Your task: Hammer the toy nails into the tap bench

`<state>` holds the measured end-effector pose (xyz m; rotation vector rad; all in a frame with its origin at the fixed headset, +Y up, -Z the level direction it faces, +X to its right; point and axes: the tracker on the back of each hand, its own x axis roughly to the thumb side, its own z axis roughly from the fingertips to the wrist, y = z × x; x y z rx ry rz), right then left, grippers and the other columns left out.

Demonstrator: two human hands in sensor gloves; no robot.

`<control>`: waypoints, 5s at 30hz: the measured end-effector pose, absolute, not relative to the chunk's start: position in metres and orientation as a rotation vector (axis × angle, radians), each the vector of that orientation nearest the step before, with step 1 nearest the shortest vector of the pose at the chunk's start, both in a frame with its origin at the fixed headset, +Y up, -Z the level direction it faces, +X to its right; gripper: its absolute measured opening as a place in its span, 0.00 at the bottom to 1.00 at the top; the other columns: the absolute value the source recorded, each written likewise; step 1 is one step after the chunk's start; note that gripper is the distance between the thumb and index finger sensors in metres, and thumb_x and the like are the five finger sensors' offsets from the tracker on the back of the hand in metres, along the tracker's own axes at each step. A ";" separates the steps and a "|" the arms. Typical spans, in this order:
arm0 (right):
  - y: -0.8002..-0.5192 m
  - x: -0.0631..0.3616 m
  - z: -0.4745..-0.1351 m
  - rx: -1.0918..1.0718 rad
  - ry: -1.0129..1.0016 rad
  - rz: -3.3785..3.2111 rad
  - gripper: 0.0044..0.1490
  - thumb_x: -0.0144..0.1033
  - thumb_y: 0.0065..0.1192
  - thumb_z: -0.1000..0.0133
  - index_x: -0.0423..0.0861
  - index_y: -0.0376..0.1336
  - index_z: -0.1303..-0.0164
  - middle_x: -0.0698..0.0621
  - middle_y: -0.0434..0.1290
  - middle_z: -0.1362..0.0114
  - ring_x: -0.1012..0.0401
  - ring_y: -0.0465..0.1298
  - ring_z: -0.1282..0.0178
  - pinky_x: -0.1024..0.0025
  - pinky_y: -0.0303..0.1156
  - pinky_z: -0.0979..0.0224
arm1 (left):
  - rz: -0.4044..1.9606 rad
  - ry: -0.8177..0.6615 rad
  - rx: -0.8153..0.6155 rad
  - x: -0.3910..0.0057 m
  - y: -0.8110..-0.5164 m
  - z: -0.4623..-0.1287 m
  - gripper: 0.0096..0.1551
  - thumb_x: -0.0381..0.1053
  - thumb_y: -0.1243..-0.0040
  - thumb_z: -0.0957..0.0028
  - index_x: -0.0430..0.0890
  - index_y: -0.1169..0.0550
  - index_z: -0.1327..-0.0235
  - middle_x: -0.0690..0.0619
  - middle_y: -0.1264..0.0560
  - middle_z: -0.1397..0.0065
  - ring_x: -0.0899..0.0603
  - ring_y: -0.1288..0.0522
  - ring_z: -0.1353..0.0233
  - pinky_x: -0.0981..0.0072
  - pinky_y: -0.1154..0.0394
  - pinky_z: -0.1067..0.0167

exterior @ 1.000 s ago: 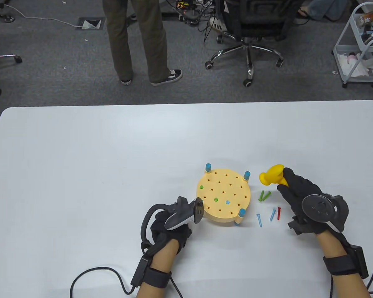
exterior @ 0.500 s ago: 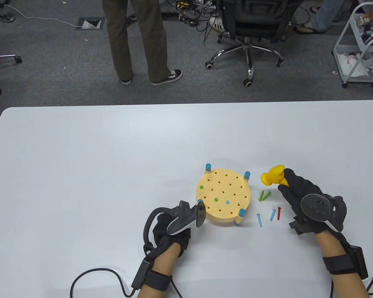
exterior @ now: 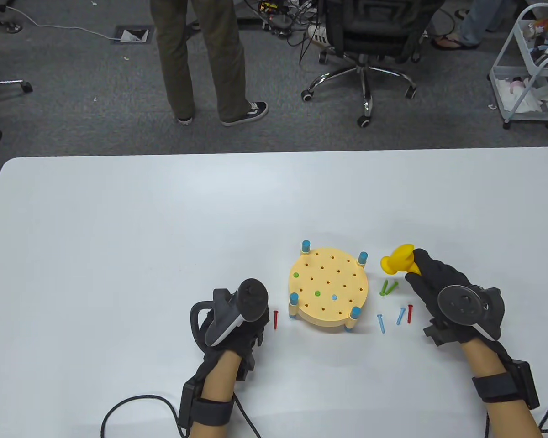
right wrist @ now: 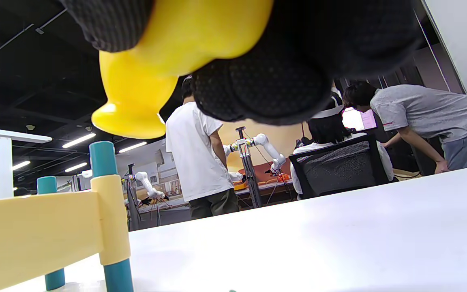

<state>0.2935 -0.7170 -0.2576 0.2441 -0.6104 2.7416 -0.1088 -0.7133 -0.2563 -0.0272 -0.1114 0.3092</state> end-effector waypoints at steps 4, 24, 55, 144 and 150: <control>-0.716 0.291 -0.257 0.256 -0.610 2.742 0.41 0.55 0.48 0.49 0.46 0.61 0.28 0.49 0.79 0.46 0.56 0.82 0.59 0.63 0.78 0.51 | 0.495 -0.234 0.078 -0.103 -0.702 -0.253 0.22 0.51 0.41 0.54 0.51 0.25 0.46 0.44 0.18 0.54 0.49 0.17 0.62 0.49 0.21 0.53; -0.721 0.284 -0.257 0.307 -0.583 2.759 0.41 0.55 0.48 0.49 0.46 0.61 0.28 0.49 0.79 0.46 0.56 0.82 0.59 0.63 0.78 0.51 | 0.097 -0.328 0.049 0.022 -0.666 -0.287 0.19 0.56 0.37 0.58 0.51 0.17 0.57 0.47 0.14 0.68 0.51 0.18 0.76 0.60 0.21 0.73; -0.725 0.285 -0.259 0.327 -0.577 2.766 0.41 0.55 0.48 0.49 0.46 0.61 0.28 0.49 0.79 0.46 0.56 0.82 0.59 0.63 0.78 0.51 | -0.196 -0.169 -0.085 0.069 -0.698 -0.317 0.19 0.55 0.37 0.58 0.50 0.17 0.57 0.46 0.14 0.67 0.51 0.17 0.75 0.59 0.21 0.72; -0.734 0.295 -0.258 0.202 -0.569 2.711 0.41 0.56 0.48 0.49 0.46 0.62 0.29 0.49 0.80 0.48 0.57 0.82 0.61 0.65 0.78 0.53 | 0.179 0.107 -0.227 -0.085 -0.777 -0.266 0.34 0.47 0.36 0.59 0.35 0.27 0.39 0.39 0.19 0.53 0.56 0.19 0.72 0.60 0.19 0.68; -0.735 0.295 -0.258 0.198 -0.563 2.726 0.41 0.56 0.48 0.49 0.45 0.62 0.29 0.49 0.80 0.48 0.57 0.82 0.61 0.65 0.78 0.53 | 0.423 0.144 -0.183 -0.120 -0.762 -0.266 0.25 0.47 0.37 0.59 0.44 0.20 0.47 0.40 0.18 0.55 0.55 0.19 0.71 0.60 0.19 0.68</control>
